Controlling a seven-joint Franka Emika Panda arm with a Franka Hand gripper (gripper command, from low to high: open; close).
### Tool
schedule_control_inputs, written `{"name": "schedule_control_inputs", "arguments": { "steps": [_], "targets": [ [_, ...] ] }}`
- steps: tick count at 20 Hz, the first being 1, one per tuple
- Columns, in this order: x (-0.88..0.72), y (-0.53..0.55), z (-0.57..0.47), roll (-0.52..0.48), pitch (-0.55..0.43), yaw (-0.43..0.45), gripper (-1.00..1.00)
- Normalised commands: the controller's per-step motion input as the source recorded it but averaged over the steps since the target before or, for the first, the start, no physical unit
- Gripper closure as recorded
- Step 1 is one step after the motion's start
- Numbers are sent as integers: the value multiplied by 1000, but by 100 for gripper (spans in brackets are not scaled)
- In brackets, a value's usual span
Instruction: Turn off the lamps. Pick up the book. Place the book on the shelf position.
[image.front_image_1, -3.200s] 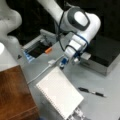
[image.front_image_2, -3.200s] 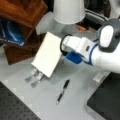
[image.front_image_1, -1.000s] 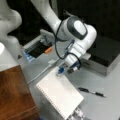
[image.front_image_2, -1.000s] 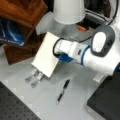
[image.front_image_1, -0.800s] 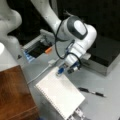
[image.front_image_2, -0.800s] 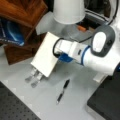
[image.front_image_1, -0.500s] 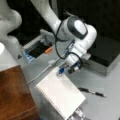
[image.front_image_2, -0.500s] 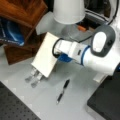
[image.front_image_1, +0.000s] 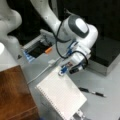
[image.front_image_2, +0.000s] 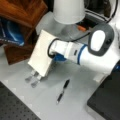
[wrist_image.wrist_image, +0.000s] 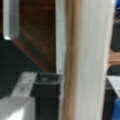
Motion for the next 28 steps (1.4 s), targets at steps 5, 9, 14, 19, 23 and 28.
{"name": "schedule_control_inputs", "arguments": {
  "steps": [5, 9, 14, 19, 23, 28],
  "targets": [
    [555, 134, 304, -230, 101, -216, 100],
    [561, 173, 345, -246, 113, -272, 100],
    [531, 176, 366, -239, 120, -283, 100],
    [479, 183, 339, -218, 101, -307, 100],
    [406, 212, 250, -178, 81, -356, 100],
    [333, 240, 210, -129, 75, -409, 100]
  ]
}}
